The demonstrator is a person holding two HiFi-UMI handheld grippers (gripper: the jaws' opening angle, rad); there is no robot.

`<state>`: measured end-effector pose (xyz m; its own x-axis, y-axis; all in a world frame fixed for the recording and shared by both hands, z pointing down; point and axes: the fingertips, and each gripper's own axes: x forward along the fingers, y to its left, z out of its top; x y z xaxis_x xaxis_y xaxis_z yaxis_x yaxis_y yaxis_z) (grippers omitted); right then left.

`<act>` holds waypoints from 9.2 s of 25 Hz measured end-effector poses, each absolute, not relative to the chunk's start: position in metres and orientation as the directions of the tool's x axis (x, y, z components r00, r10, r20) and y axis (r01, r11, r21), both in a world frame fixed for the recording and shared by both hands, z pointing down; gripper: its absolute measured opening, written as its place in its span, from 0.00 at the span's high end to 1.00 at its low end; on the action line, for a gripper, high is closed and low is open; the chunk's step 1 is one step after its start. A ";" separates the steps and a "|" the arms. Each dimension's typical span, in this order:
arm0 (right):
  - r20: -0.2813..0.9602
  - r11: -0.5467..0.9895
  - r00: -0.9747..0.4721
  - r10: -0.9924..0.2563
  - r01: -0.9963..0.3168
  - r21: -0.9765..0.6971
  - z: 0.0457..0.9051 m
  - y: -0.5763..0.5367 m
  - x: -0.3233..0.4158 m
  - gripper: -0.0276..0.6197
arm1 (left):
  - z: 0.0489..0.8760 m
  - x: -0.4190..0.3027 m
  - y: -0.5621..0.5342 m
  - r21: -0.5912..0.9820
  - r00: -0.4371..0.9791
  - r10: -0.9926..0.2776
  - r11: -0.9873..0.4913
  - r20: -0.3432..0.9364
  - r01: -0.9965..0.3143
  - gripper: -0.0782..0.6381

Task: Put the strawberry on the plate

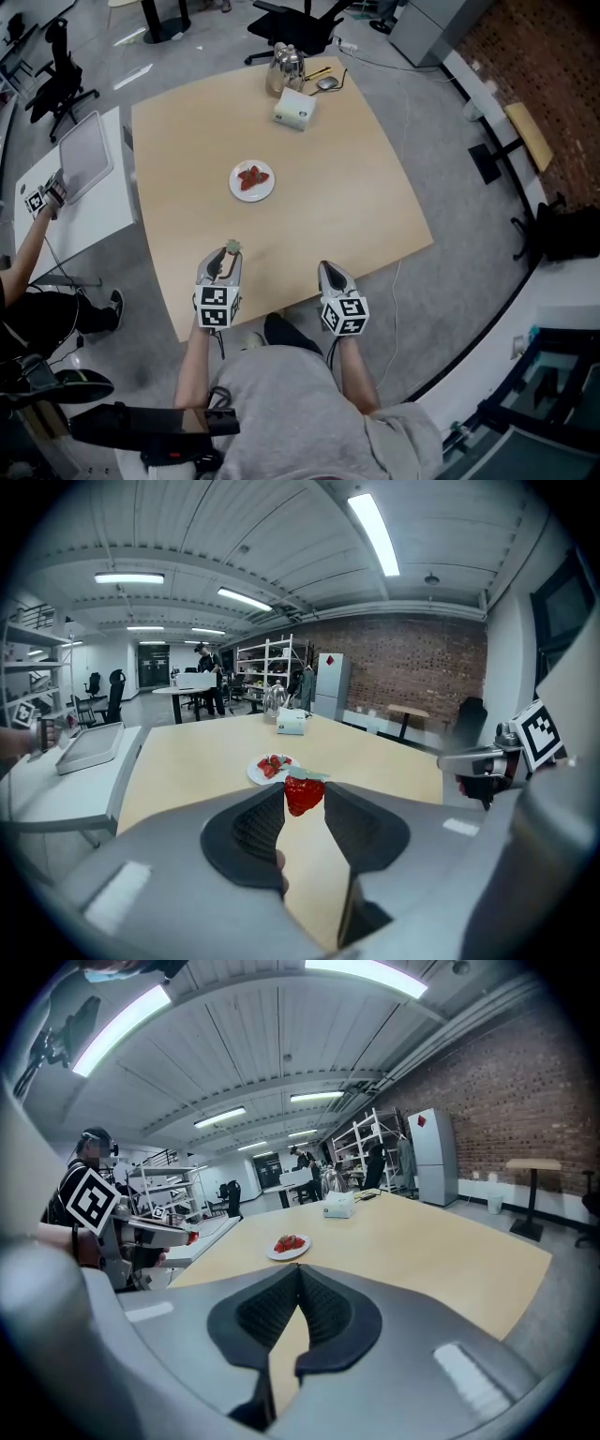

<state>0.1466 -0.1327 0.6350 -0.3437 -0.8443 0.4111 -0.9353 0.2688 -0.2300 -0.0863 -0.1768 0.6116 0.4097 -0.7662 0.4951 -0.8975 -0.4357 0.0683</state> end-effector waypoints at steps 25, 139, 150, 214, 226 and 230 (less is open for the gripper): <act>0.445 0.230 -0.317 -0.838 -0.944 -0.238 0.655 -0.191 0.202 0.95 | 0.652 -0.038 -0.277 0.043 0.388 -0.741 -0.438 0.547 -0.898 0.68; 0.384 0.217 -0.286 -0.878 -0.952 -0.213 0.625 -0.188 0.181 0.95 | 0.585 -0.051 -0.290 -0.074 0.359 -0.850 -0.416 0.385 -0.906 0.84; 0.329 0.289 -0.343 -0.880 -0.936 -0.201 0.602 -0.166 0.139 0.95 | 0.556 -0.090 -0.236 -0.079 0.322 -0.885 -0.367 0.335 -0.927 0.86; 0.211 0.335 -0.363 -0.907 -0.929 -0.158 0.551 -0.005 0.081 0.95 | 0.500 -0.164 -0.026 -0.053 0.344 -0.912 -0.364 0.226 -0.930 0.86; 0.224 0.326 -0.356 -0.907 -0.932 -0.160 0.555 -0.007 0.086 0.95 | 0.507 -0.162 -0.030 -0.042 0.348 -0.907 -0.367 0.236 -0.929 0.86; 0.228 0.326 -0.357 -0.906 -0.931 -0.163 0.557 -0.009 0.087 0.95 | 0.513 -0.160 -0.032 -0.052 0.349 -0.906 -0.371 0.240 -0.927 0.86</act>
<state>0.0870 -0.0087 0.5568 -0.3571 -0.9057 0.2284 -0.9312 0.3261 -0.1626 -0.1603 -0.0317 0.5128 0.3487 -0.9061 0.2395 -0.9273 -0.3707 -0.0523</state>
